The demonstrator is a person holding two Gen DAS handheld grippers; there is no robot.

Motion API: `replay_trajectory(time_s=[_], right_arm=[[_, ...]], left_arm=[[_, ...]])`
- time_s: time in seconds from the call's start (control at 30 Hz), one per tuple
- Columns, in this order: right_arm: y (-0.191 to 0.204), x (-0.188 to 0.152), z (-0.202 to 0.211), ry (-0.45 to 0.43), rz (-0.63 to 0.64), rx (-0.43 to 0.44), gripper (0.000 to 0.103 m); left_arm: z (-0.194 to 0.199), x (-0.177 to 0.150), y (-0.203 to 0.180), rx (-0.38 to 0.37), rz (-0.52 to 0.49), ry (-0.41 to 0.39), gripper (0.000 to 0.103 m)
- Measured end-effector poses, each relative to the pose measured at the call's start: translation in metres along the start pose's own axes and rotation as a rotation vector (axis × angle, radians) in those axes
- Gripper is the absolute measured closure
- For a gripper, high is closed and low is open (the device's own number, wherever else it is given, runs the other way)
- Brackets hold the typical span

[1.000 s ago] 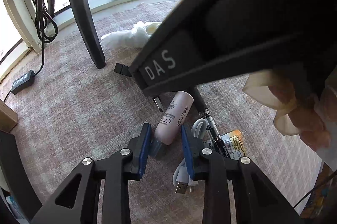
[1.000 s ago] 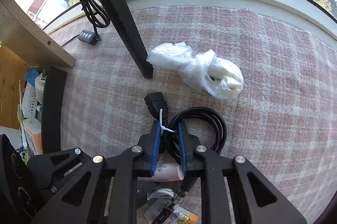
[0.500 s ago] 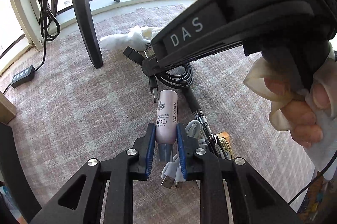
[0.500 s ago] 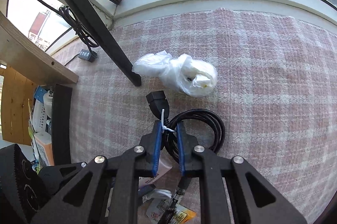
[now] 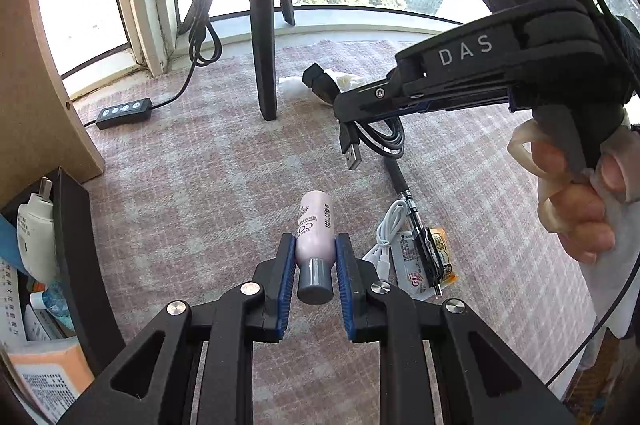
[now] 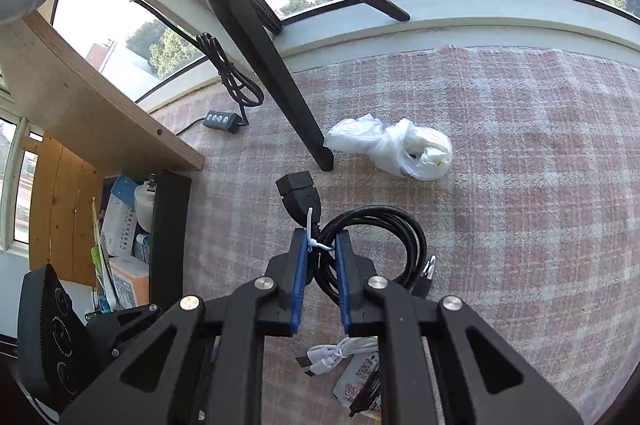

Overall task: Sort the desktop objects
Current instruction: 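Carry the pink tube and black cable into the black bin and release both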

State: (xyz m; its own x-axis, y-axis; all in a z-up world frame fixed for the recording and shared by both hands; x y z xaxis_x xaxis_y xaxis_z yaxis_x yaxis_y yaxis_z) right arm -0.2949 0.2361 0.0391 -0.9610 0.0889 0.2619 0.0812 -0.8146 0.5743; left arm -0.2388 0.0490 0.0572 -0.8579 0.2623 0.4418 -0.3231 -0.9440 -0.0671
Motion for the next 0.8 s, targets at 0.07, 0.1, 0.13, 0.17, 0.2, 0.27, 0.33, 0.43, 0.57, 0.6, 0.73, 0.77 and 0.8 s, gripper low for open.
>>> replay_trajectory(time_s=[0.07,0.1,0.13,0.17,0.2,0.27,0.33,0.43,0.57,0.6,0.73,0.77,0.8], right_arm=[[0.013,-0.003,0.001,0.001,0.017,0.008,0.089],[0.023,-0.004,-0.004,0.002,0.027,0.012,0.089],[0.03,-0.005,-0.006,0.004,0.038,0.015,0.089],[0.039,-0.007,-0.009,0.005,0.05,0.017,0.089],[0.048,-0.008,-0.012,0.007,0.062,0.019,0.089],[0.063,-0.009,-0.011,0.012,0.082,0.027,0.089],[0.081,-0.009,-0.019,0.016,0.103,0.036,0.089],[0.111,-0.012,-0.023,0.028,0.144,0.05,0.089],[0.154,-0.015,-0.032,0.052,0.206,0.074,0.089],[0.164,-0.016,-0.036,0.059,0.22,0.079,0.089],[0.205,-0.018,-0.05,0.084,0.276,0.093,0.089],[0.215,-0.019,-0.054,0.09,0.289,0.095,0.089],[0.223,-0.019,-0.058,0.096,0.3,0.096,0.089]], left_arm=[[0.008,-0.002,0.005,0.016,0.025,-0.016,0.084],[0.014,-0.004,0.009,0.026,0.033,-0.027,0.084],[0.021,-0.005,0.013,0.035,0.04,-0.034,0.084],[0.04,-0.009,0.031,0.044,0.046,-0.043,0.084],[0.049,-0.011,0.037,0.06,0.054,-0.052,0.084],[0.057,-0.015,0.045,0.083,0.08,-0.066,0.084],[0.068,-0.02,0.056,0.102,0.113,-0.078,0.084],[0.086,-0.031,0.075,0.129,0.162,-0.097,0.084],[0.112,-0.049,0.107,0.181,0.231,-0.124,0.084],[0.12,-0.054,0.117,0.189,0.25,-0.128,0.084],[0.146,-0.075,0.152,0.244,0.317,-0.152,0.084],[0.152,-0.08,0.162,0.262,0.333,-0.157,0.084],[0.157,-0.085,0.172,0.275,0.35,-0.159,0.084]])
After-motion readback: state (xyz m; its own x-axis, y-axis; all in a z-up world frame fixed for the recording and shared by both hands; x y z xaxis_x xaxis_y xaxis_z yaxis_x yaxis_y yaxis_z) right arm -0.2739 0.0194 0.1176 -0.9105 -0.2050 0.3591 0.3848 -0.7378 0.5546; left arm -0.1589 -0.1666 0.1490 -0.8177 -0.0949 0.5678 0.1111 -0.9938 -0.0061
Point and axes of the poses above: each gripper's, at about its wrist camera, not at the fingertips, and z roughly against the way its jaws point, y to its left, x to its top, the point moved 1 cm from there along -z, roughly the way its jaws point, and after that the axes turned 9 degrees about x, right-handed, at the moved point
